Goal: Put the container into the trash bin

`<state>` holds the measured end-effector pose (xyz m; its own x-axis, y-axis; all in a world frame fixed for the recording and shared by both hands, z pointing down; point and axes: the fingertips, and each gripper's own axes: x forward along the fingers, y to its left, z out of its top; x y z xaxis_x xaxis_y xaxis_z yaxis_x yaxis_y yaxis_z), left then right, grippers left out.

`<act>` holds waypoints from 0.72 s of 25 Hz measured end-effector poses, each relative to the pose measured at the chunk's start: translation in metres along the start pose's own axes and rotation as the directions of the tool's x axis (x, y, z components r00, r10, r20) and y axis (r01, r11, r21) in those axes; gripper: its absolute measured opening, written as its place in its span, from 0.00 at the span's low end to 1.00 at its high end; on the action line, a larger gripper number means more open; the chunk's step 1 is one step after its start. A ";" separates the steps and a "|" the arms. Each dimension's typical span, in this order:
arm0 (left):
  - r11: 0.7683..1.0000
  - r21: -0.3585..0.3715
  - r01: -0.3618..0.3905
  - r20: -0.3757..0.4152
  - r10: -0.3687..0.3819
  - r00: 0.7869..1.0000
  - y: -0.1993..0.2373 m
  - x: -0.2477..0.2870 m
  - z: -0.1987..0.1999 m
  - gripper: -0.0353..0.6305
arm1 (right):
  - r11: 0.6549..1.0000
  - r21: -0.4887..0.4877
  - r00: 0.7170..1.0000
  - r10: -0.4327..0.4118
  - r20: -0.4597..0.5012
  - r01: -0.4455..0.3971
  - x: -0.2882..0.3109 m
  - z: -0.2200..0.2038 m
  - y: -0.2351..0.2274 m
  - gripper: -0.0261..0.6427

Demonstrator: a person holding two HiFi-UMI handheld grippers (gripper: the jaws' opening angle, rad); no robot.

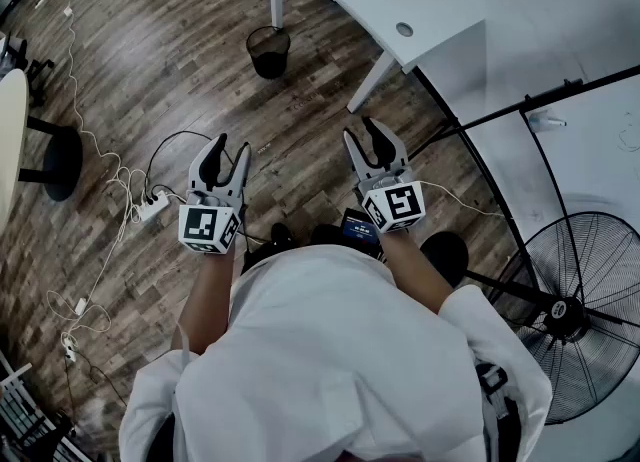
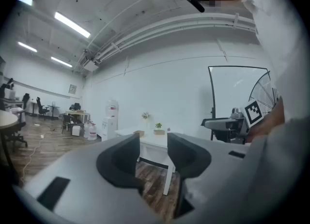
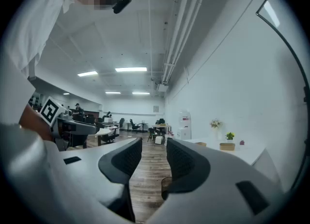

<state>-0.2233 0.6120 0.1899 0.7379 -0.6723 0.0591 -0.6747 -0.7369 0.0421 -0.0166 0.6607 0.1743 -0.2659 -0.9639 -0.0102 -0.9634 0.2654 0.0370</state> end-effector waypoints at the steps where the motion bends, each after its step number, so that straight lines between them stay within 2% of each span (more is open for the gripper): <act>1: 1.000 0.012 -0.002 -0.004 0.002 1.000 0.000 -0.005 0.002 0.31 | 1.000 0.011 1.000 -0.002 -0.008 0.002 -0.004 -0.005 0.002 0.30; 4: 1.000 0.020 -0.016 0.005 0.016 1.000 -0.003 -0.018 0.008 0.31 | 1.000 0.020 1.000 -0.005 -0.017 0.005 -0.014 -0.011 0.002 0.30; 7: 1.000 0.024 -0.019 0.029 0.018 0.999 -0.014 -0.024 0.013 0.31 | 1.000 -0.014 1.000 -0.004 0.019 0.005 -0.025 0.003 -0.004 0.30; 10: 1.000 0.011 0.006 0.023 -0.007 1.000 -0.025 -0.021 0.012 0.31 | 1.000 0.010 0.999 -0.007 0.052 0.006 -0.039 0.010 -0.009 0.30; 18: 0.997 0.028 0.066 0.010 -0.066 0.998 -0.060 -0.012 0.010 0.31 | 0.998 0.029 0.998 -0.062 0.026 0.061 -0.069 -0.003 -0.021 0.29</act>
<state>-0.1915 0.6637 0.1771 0.7811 -0.6227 0.0460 -0.6239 -0.7813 0.0177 0.0225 0.7219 0.1772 -0.2068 -0.9776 -0.0381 -0.9784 0.2067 0.0070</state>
